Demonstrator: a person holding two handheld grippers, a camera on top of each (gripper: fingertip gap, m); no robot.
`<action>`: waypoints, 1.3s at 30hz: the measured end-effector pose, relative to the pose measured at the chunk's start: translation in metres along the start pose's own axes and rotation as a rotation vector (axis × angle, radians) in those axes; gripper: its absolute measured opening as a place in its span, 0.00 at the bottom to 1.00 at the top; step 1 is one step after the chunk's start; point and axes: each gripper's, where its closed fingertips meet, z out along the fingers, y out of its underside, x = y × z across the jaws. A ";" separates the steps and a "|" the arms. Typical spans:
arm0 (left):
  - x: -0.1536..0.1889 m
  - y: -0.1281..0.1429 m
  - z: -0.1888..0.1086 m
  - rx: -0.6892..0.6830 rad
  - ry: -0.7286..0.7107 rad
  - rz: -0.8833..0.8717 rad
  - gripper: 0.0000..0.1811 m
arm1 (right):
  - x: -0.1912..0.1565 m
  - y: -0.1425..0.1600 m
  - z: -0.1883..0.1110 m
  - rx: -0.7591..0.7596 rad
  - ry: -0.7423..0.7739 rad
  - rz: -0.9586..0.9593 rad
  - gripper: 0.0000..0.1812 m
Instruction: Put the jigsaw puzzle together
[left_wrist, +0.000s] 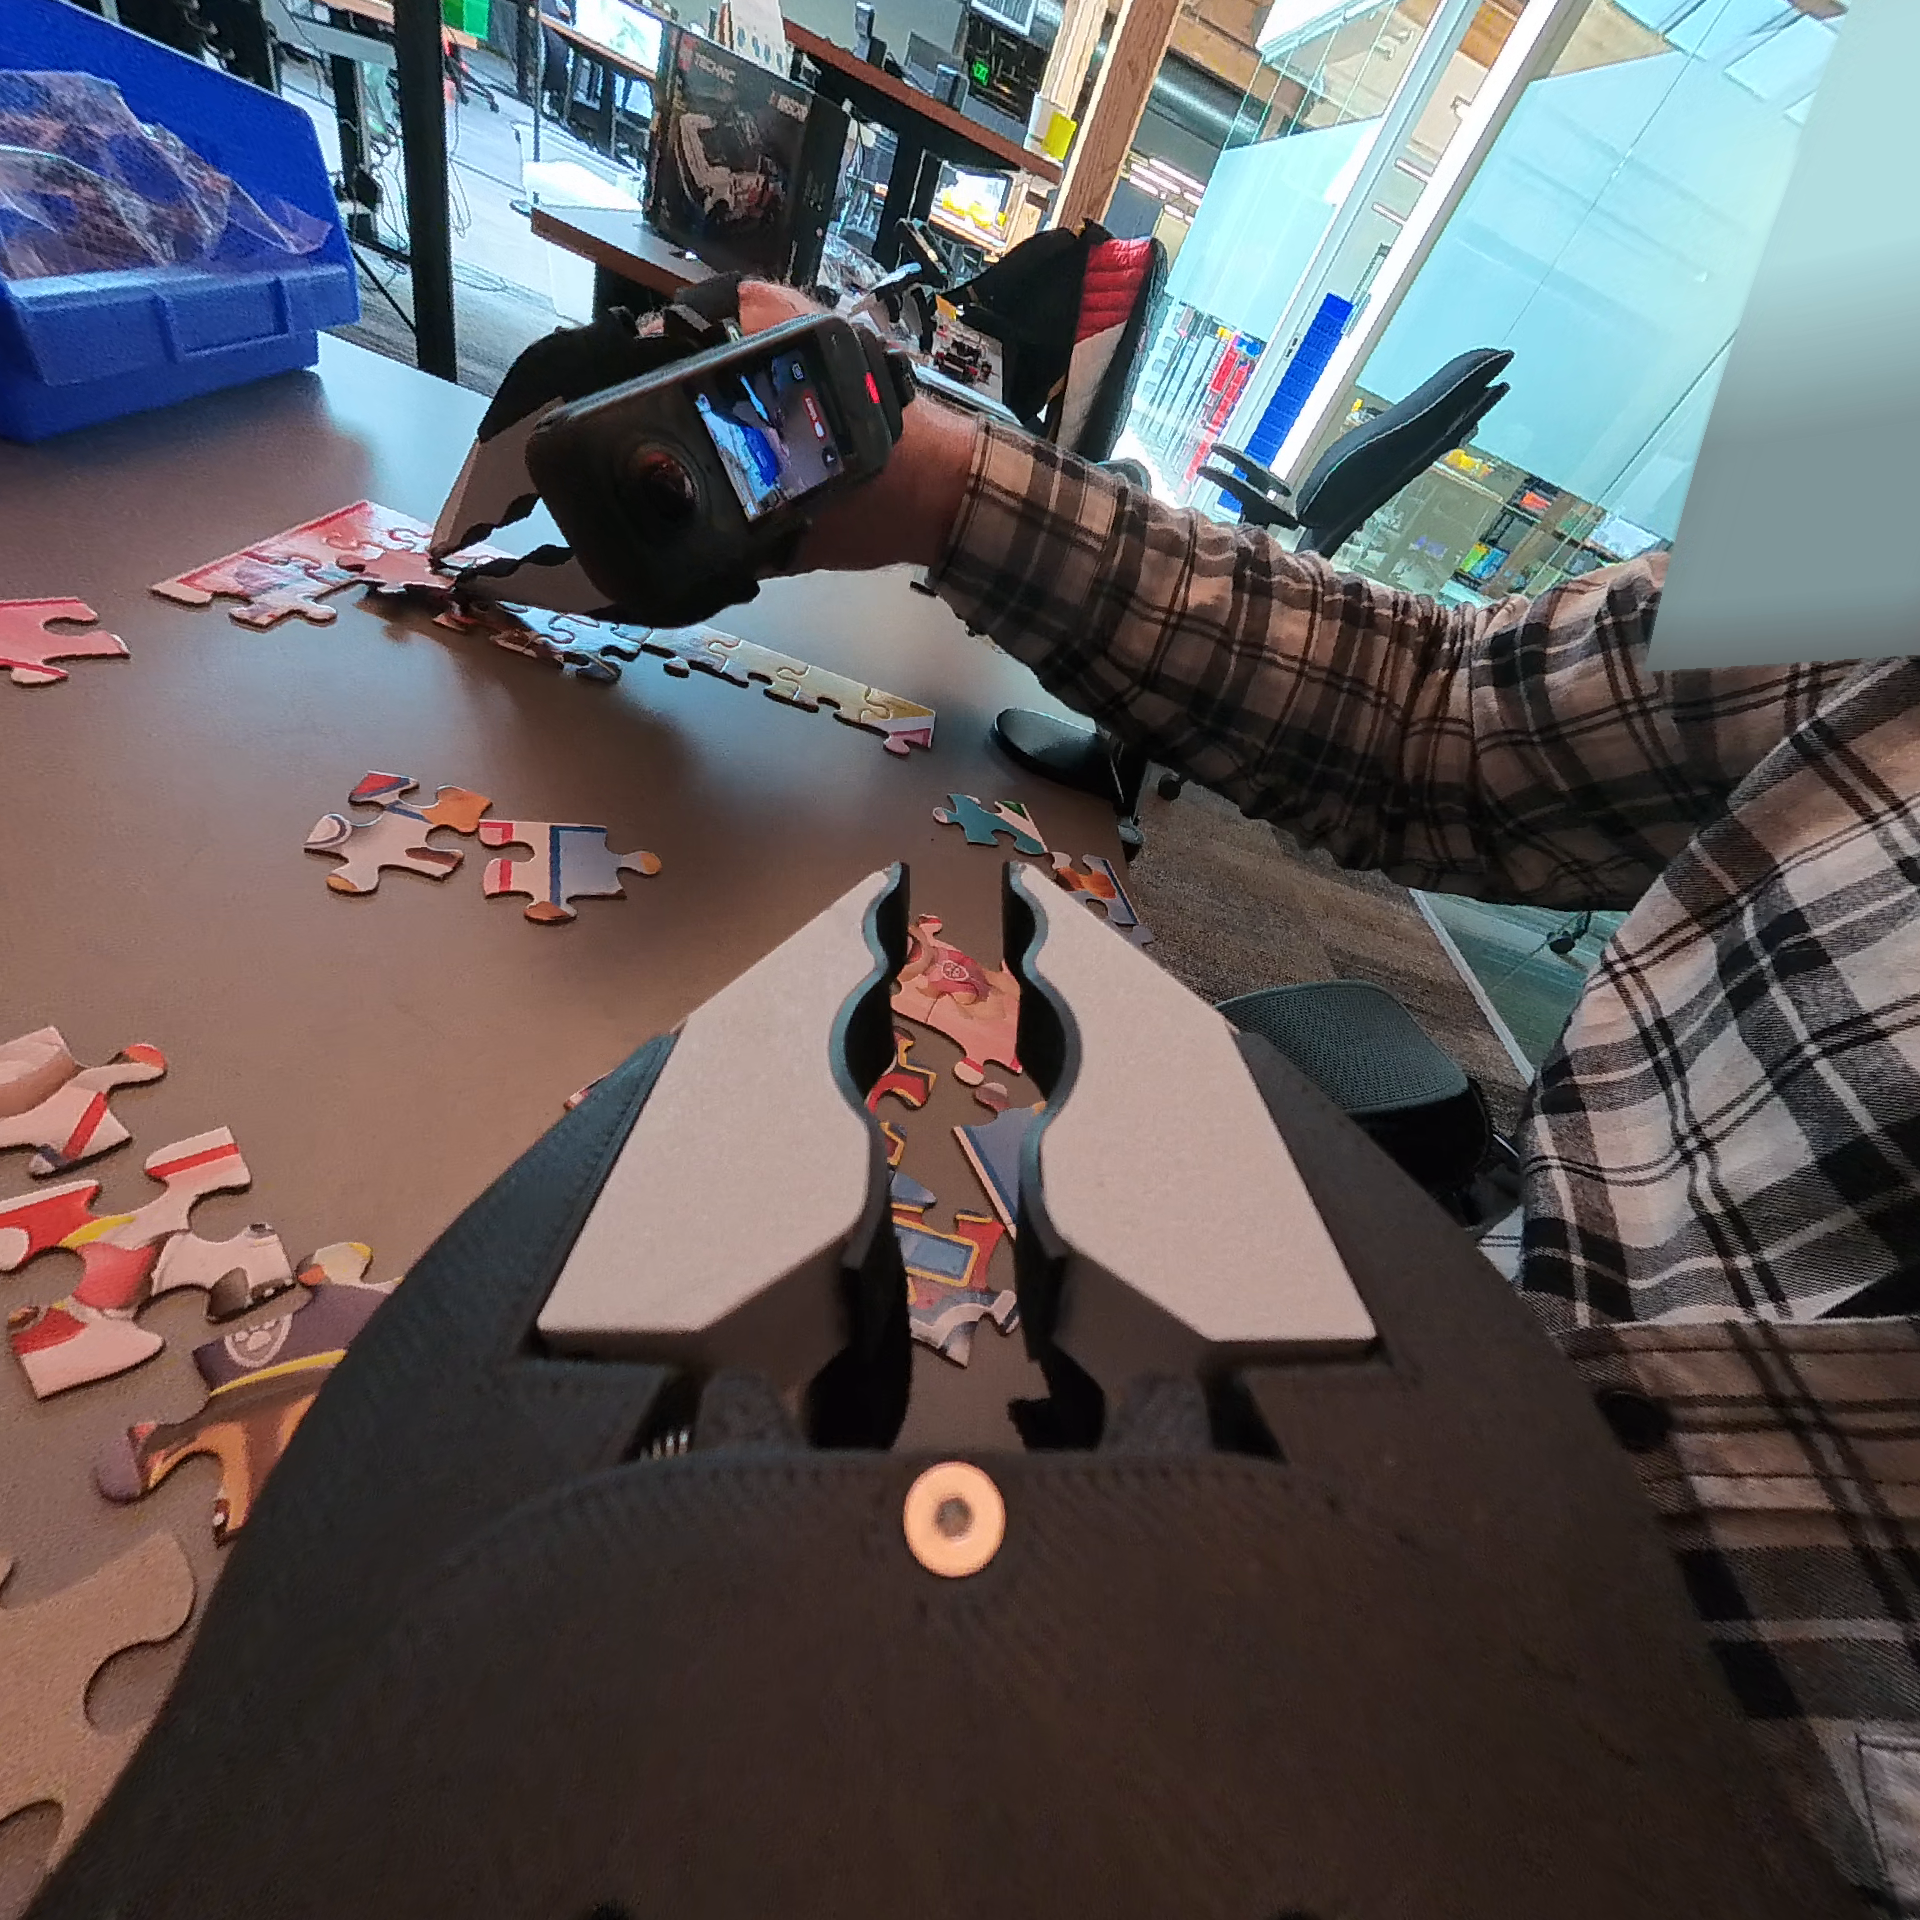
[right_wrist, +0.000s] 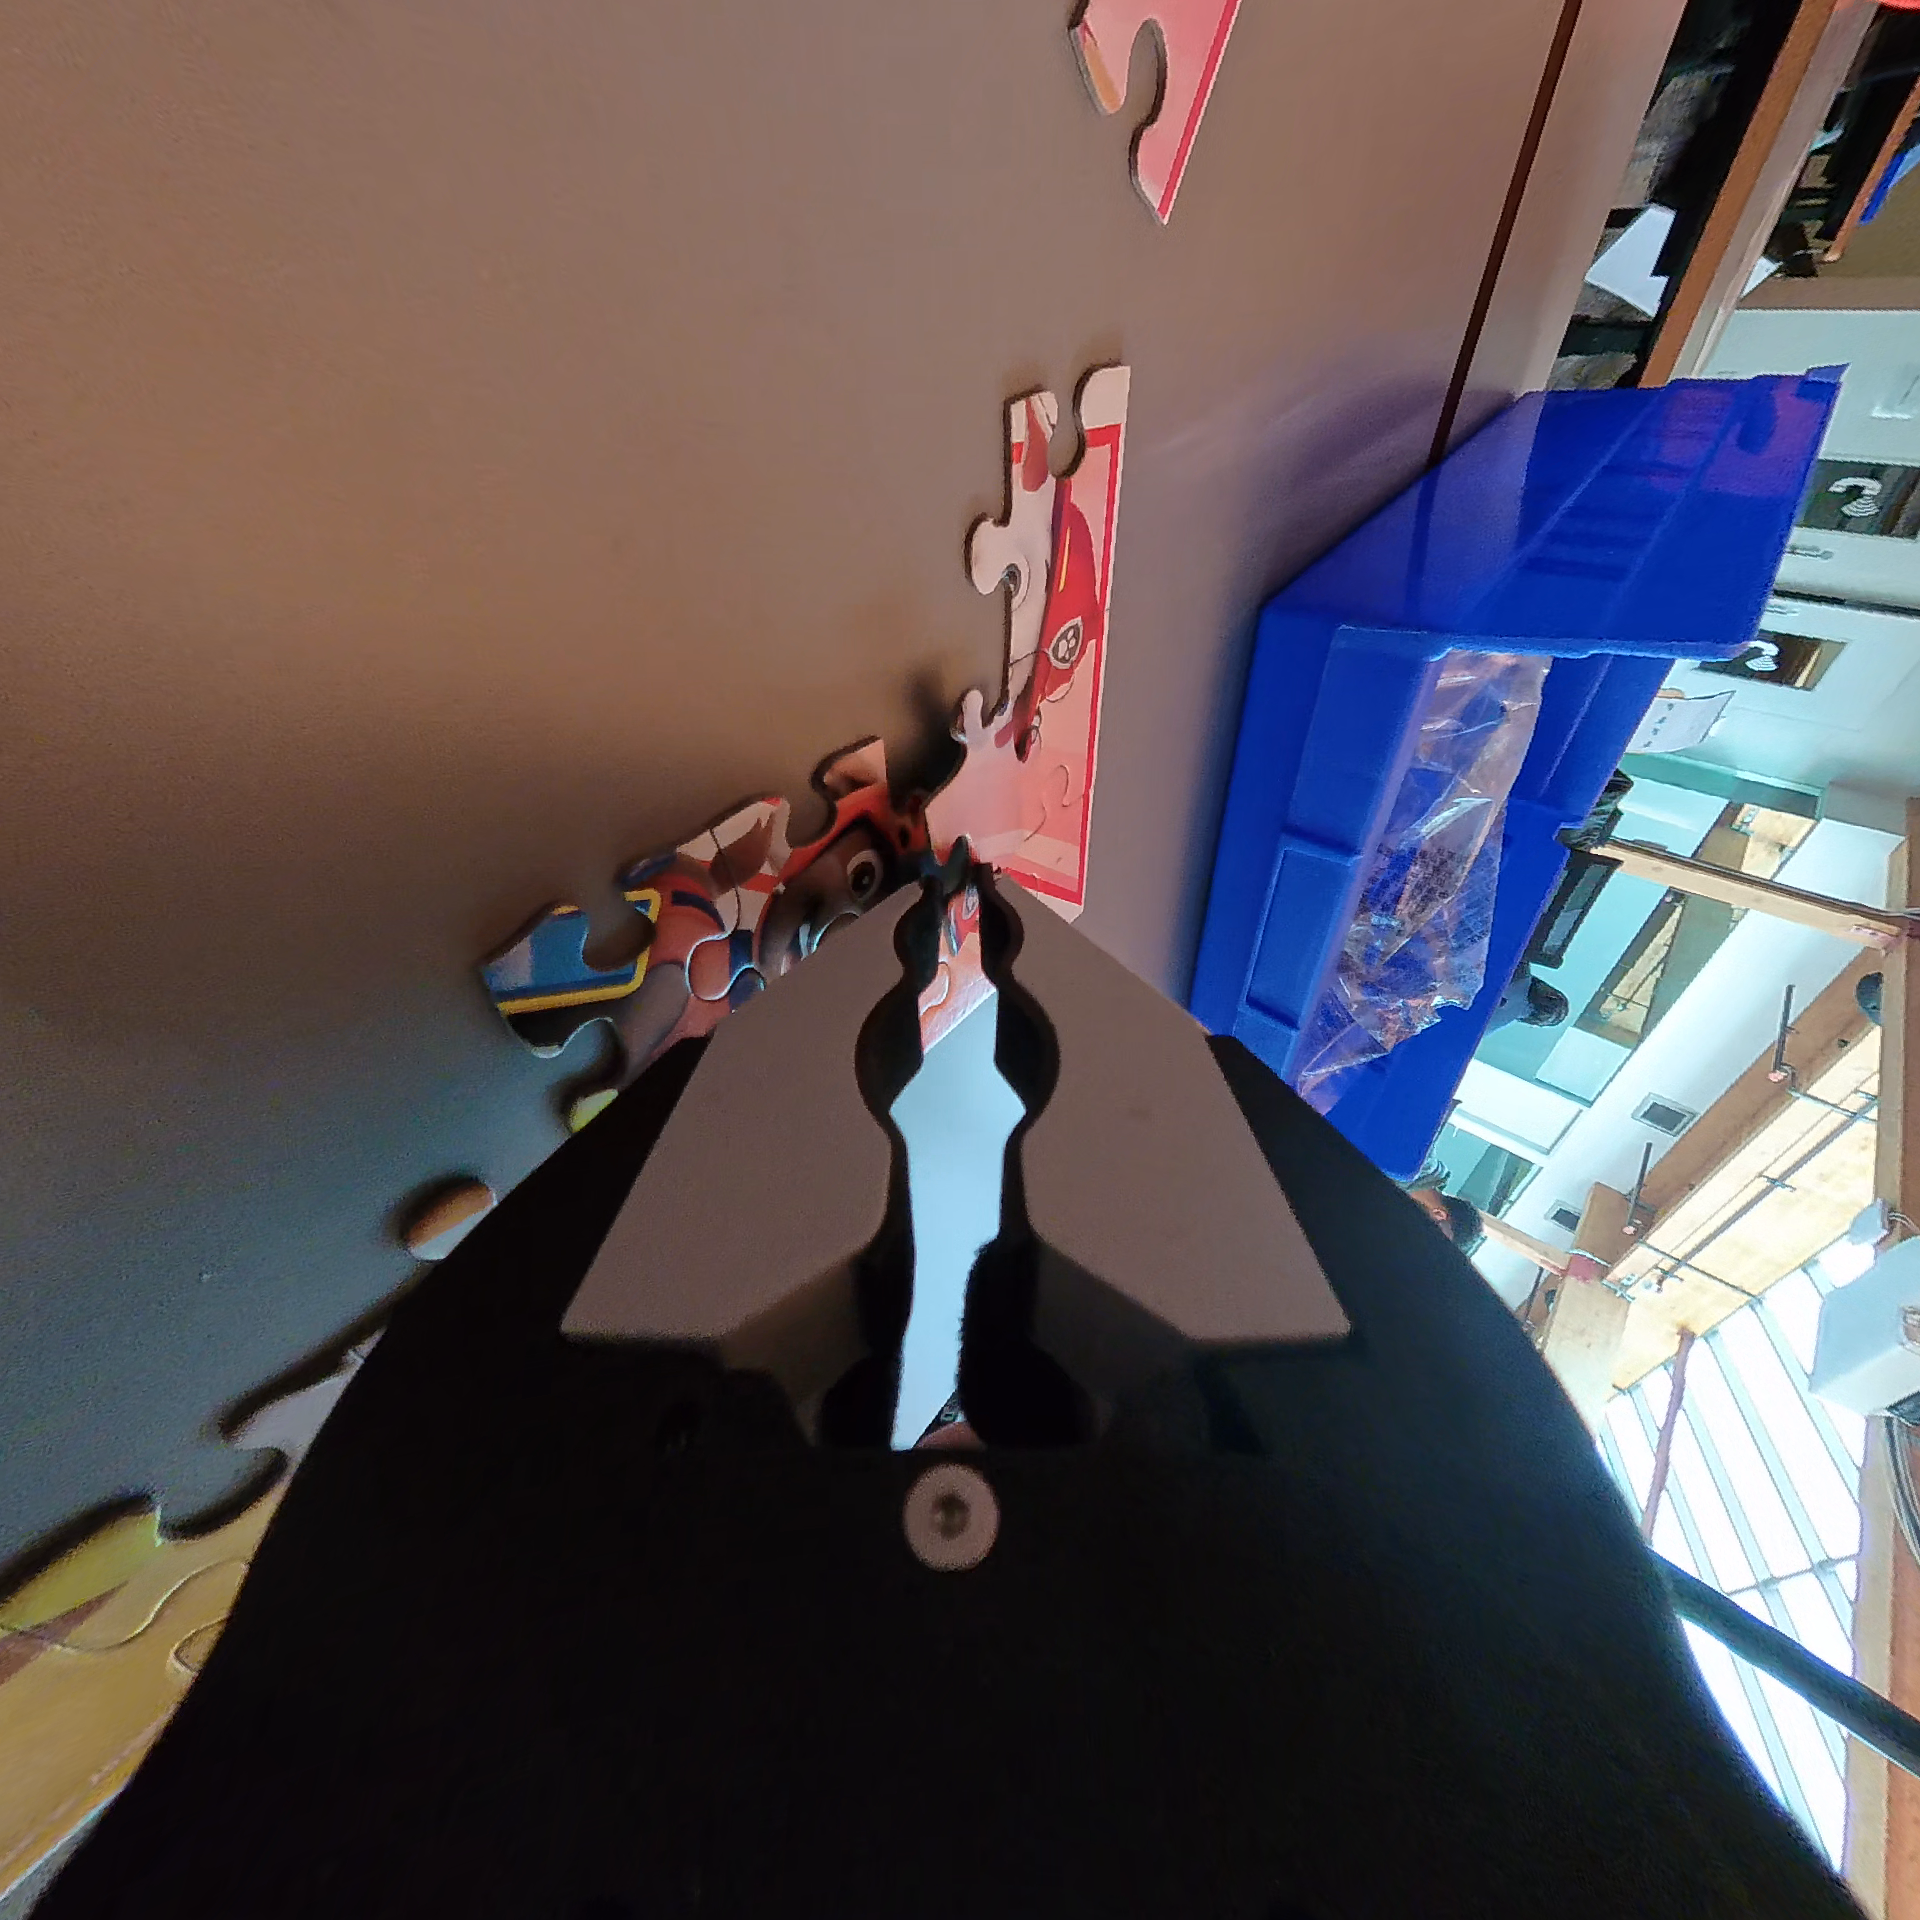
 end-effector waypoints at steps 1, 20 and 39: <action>0.000 0.000 0.000 0.000 0.000 0.000 0.09 | 0.000 0.001 0.000 -0.007 -0.008 0.002 0.03; 0.000 0.001 0.000 -0.007 0.007 -0.002 0.07 | -0.003 0.005 -0.021 0.051 -0.295 0.103 0.14; 0.000 0.000 -0.003 -0.002 0.002 -0.006 0.07 | -0.006 -0.006 -0.002 0.148 -0.577 0.516 0.00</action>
